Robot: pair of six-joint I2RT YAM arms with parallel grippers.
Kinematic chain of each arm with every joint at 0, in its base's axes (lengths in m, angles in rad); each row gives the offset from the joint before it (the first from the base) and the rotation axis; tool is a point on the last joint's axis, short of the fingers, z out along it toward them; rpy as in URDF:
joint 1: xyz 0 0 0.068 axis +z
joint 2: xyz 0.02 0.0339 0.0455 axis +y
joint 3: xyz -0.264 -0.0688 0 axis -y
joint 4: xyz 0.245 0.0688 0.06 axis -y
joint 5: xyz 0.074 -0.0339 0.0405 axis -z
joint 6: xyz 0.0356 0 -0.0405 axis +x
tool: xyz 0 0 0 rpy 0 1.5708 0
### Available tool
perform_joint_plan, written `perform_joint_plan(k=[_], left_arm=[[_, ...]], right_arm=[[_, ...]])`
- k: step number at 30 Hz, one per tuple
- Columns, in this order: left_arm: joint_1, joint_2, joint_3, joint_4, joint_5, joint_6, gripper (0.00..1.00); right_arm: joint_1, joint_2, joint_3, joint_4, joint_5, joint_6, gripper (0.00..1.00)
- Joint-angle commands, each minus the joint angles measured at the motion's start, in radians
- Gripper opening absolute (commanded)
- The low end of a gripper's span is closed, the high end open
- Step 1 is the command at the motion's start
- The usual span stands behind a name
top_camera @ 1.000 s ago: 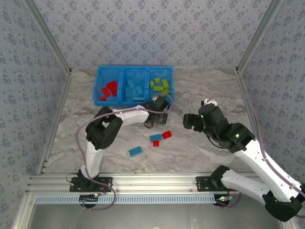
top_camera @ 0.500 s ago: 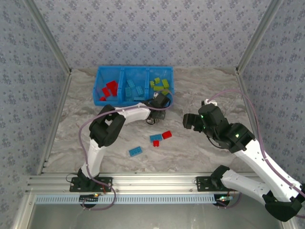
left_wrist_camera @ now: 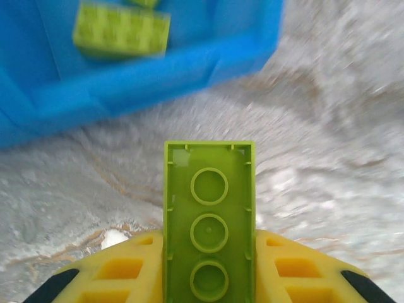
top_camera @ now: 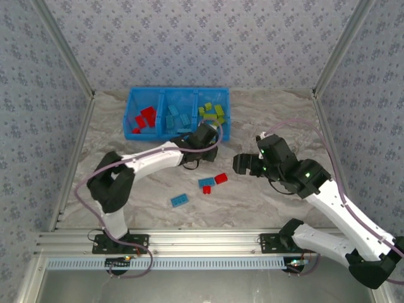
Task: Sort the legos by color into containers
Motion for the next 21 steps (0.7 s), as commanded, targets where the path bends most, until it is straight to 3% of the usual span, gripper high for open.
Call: perform_joint_plan(k=[1, 6, 10, 15, 21], left_arm=[[0.005, -0.022, 0.1, -0.004, -0.066, 0.055, 0.27], [0.056, 0.146, 0.298, -0.009, -0.174, 0.103, 0.27], [0.094, 0.295, 0.448, 0.007, -0.197, 0.14, 0.28], [0.138, 0.439, 0.674, -0.053, -0.127, 0.189, 0.39], [0.136, 0.38, 0.702, -0.052, -0.008, 0.274, 0.53]], right_arm=[[-0.002, -0.037, 0.013, 0.056, 0.008, 0.008, 0.95], [-0.003, -0.054, 0.013, 0.044, 0.046, 0.034, 0.95], [-0.001, -0.057, 0.009, 0.044, 0.049, 0.051, 0.95], [0.001, -0.058, 0.001, 0.043, 0.051, 0.057, 0.95], [0.004, -0.047, -0.032, 0.064, 0.044, 0.062, 0.95]])
